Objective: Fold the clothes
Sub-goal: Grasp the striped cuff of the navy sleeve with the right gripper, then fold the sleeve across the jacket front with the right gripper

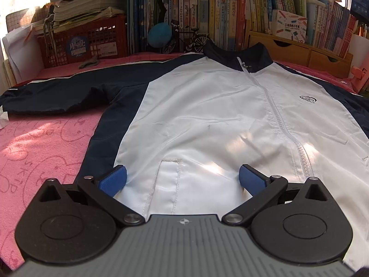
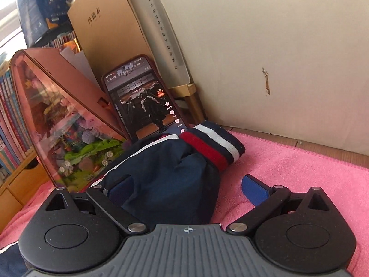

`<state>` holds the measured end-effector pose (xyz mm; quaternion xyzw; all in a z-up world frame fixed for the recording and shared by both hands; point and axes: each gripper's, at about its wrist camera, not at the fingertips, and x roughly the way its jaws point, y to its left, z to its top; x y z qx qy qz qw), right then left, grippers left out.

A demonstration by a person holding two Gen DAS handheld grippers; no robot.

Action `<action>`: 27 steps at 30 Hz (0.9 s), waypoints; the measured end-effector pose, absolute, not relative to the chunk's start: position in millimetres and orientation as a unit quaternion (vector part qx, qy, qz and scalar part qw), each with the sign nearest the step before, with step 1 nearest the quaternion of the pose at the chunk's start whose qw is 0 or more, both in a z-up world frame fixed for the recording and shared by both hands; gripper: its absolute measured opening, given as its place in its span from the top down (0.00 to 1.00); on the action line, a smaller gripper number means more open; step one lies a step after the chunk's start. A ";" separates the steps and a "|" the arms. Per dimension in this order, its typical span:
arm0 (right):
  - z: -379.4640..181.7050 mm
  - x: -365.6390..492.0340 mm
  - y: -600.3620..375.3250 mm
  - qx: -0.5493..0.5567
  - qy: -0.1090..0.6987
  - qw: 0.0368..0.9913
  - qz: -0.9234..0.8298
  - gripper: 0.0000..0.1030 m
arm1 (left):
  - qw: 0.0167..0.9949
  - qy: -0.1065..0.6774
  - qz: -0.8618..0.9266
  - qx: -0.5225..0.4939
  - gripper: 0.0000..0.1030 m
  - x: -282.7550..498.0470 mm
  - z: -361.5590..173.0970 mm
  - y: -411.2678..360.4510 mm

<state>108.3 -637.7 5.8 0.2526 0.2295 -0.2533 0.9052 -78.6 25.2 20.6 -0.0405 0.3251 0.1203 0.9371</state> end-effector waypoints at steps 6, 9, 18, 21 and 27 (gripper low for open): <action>9.3 125.7 -628.9 0.206 0.260 0.907 -0.258 0.48 | 0.940 0.318 0.119 -0.042 0.00 -78.0 20.2 25.8; 15.3 119.5 -625.6 0.223 0.255 0.909 -0.244 0.67 | 0.940 0.317 0.119 -0.042 0.00 -78.0 19.4 26.2; 86.7 78.5 -512.9 0.220 0.161 0.960 -0.059 0.80 | 0.941 0.314 0.120 -0.044 0.00 -78.2 17.5 26.2; 107.4 81.5 -435.6 0.199 0.159 0.965 0.058 0.80 | 0.941 0.314 0.119 -0.044 0.00 -78.4 17.2 26.4; 101.1 96.9 -265.2 0.095 0.259 0.926 0.258 0.47 | 0.942 0.311 0.118 -0.047 0.00 -80.4 16.6 26.8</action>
